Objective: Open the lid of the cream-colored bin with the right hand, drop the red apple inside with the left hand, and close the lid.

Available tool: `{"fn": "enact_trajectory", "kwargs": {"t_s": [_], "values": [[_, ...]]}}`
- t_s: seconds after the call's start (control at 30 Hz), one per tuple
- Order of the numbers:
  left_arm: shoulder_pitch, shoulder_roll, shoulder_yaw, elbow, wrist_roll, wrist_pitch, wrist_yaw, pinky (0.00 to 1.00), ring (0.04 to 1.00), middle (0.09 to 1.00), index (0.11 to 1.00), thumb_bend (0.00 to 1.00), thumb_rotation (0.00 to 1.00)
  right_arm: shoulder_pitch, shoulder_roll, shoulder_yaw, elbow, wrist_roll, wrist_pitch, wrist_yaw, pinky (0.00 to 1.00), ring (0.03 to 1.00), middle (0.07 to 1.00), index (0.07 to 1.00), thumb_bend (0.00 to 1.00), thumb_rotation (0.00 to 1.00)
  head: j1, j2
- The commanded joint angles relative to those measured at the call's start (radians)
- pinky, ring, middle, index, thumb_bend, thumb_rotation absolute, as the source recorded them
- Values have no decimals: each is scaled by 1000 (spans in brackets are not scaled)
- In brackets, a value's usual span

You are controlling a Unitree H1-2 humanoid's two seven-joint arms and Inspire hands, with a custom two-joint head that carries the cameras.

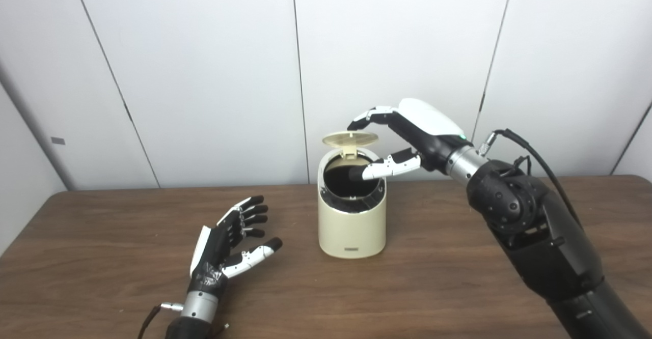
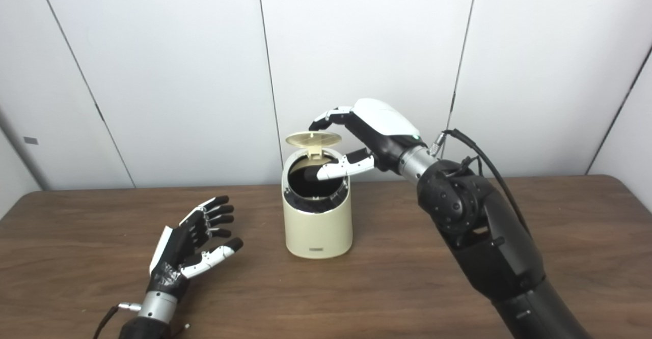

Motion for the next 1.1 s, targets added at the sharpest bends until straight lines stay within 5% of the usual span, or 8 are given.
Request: {"fn": "enact_trajectory", "kwargs": {"t_s": [0.0,0.23,0.43,1.07], "values": [[29,-34,-9,53,-1,-25,4,652,751,778,832,820,253,-50,-9,-6,-15,1,-49,-14,786,911,775,725,682,607,0,0],[29,-24,-14,44,15,-12,3,664,749,777,828,821,257,-39,-37,25,3,-59,-193,-64,723,877,731,701,678,605,6,7],[29,-27,-7,18,10,8,-1,672,757,780,829,814,247,-18,-52,44,-17,-147,-294,-100,859,849,683,680,680,591,11,18],[37,-27,-2,4,15,18,4,663,746,772,820,805,237,44,-48,14,-28,-177,-350,-85,864,831,679,685,670,594,12,36]]}}
